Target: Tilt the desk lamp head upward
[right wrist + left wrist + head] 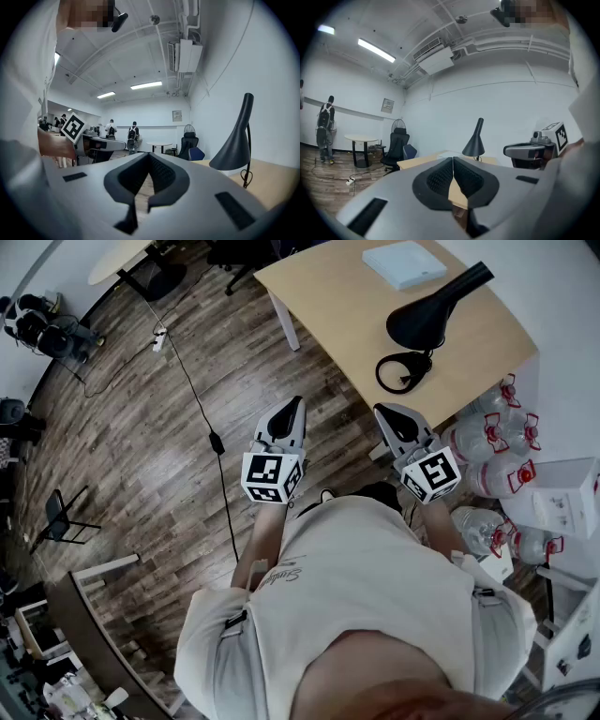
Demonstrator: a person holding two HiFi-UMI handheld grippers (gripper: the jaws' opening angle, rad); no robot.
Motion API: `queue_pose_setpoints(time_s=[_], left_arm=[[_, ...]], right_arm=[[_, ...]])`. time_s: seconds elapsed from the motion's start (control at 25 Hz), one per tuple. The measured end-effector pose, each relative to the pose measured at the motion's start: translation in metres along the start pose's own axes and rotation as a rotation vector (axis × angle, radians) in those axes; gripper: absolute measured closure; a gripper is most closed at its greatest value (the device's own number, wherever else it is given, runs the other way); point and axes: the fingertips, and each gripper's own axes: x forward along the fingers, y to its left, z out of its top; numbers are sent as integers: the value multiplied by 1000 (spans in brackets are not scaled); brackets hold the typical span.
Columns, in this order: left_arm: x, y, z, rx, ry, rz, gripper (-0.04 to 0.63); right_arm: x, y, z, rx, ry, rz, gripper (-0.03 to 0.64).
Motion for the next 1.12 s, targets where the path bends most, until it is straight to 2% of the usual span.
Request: queue_pose_setpoints(time_s=[0.52, 0.84, 1.12], left_arm=[[-5, 21, -1, -21, 1, -17, 580], [4, 44, -27, -60, 50, -6, 580], [32, 68, -42, -88, 94, -3, 580]], right_arm=[[20, 6, -12, 16, 43, -38, 621], [30, 6, -29, 30, 75, -43, 621], [58, -16, -51, 64, 115, -44, 621]])
